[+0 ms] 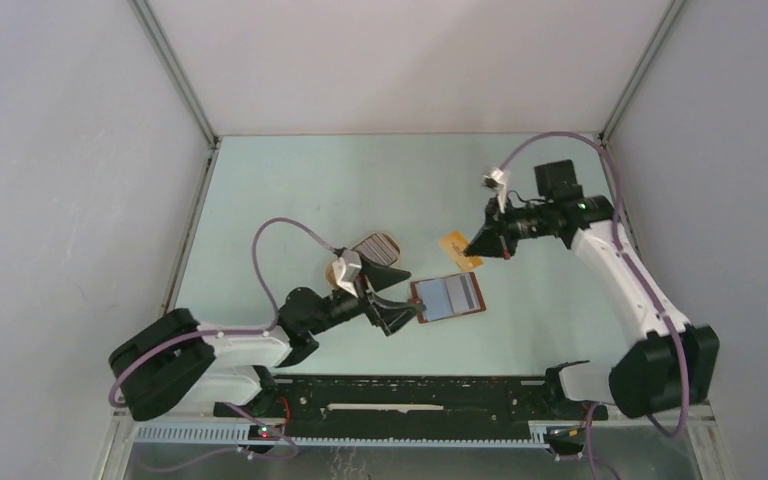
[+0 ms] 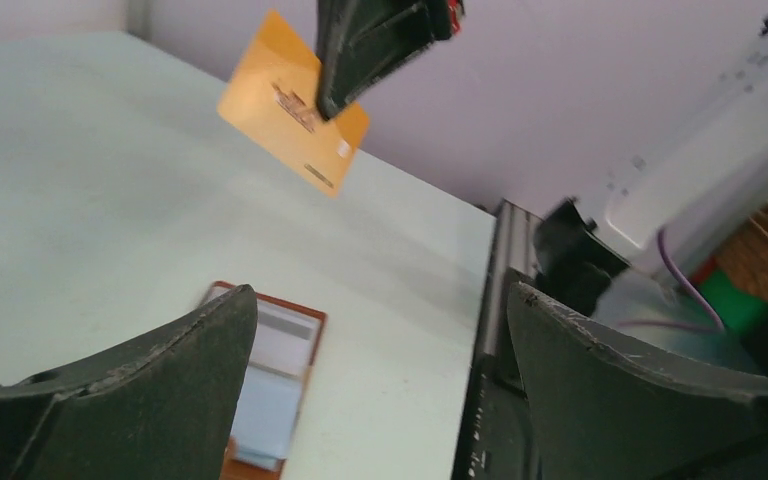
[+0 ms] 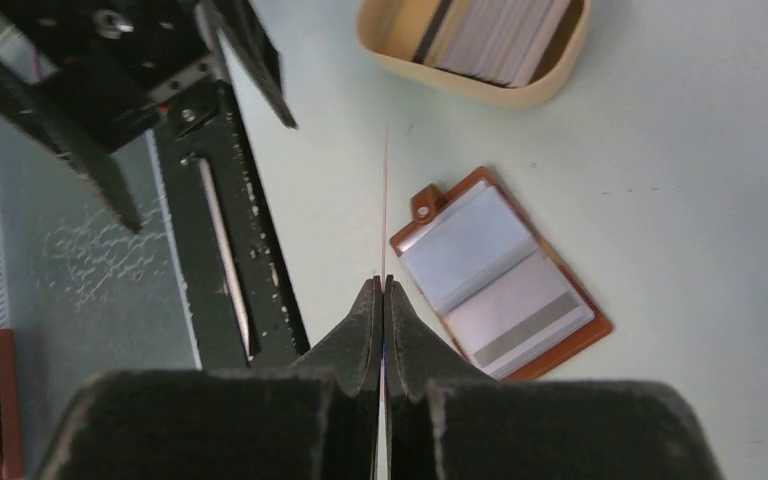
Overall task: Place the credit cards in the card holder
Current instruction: Pick up the credit card from the storage box.
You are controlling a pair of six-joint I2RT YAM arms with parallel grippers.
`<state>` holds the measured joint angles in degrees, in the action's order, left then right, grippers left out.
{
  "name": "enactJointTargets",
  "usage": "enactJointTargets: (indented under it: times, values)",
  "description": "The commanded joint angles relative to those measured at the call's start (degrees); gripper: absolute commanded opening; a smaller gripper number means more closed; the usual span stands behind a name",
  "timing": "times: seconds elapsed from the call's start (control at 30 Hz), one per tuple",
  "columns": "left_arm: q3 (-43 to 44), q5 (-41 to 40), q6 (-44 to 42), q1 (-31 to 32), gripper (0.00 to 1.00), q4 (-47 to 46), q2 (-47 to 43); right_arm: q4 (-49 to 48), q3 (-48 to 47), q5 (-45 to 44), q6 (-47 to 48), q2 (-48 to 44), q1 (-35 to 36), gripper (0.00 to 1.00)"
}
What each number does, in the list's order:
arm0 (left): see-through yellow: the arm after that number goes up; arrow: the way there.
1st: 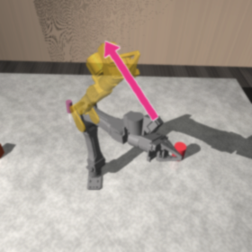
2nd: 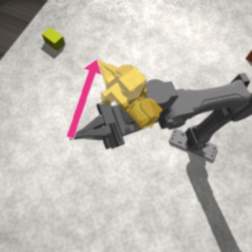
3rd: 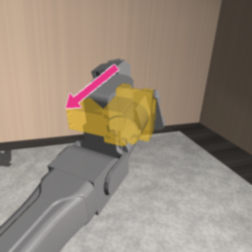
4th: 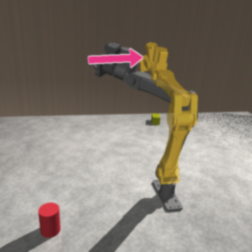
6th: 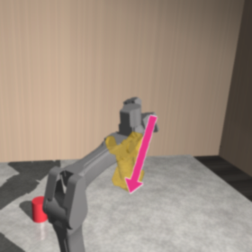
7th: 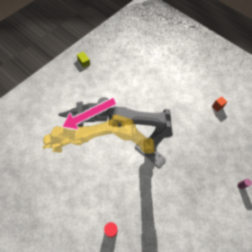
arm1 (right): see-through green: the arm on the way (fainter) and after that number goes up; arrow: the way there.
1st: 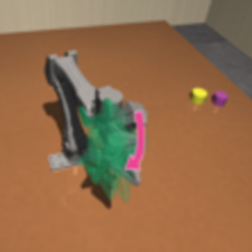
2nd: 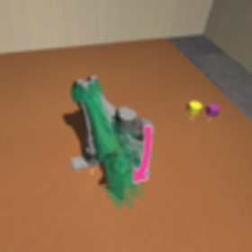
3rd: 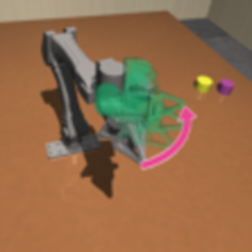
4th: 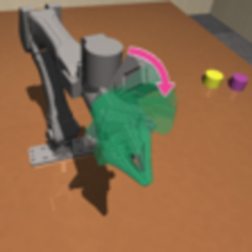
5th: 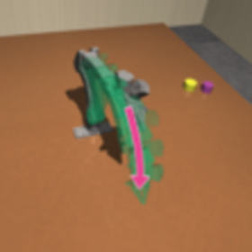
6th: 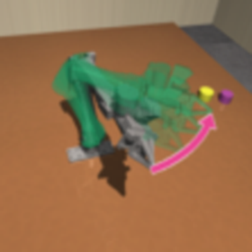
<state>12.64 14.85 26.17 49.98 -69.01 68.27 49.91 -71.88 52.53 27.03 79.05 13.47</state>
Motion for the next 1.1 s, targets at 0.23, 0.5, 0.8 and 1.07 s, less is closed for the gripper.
enactJointTargets:
  times: [0.23,0.5,0.8,1.07]
  values:
    - [3.5,2.0,-3.9,5.3,0.99,-17.2,12.7,-20.6,19.6,27.3,0.0,-13.8,-3.5,0.0]
    - [8.1,2.0,-1.3,5.3,0.85,-17.7,17.0,-21.0,19.6,28.0,0.2,-10.9,0.8,0.0]
    - [10.3,1.9,1.1,5.3,0.56,-17.7,18.6,-20.9,19.6,26.4,0.5,-9.5,2.2,0.0]
    - [10.6,4.3,3.6,4.2,0.0,-17.7,20.1,-19.7,19.5,25.6,2.4,-9.8,3.0,0.05]
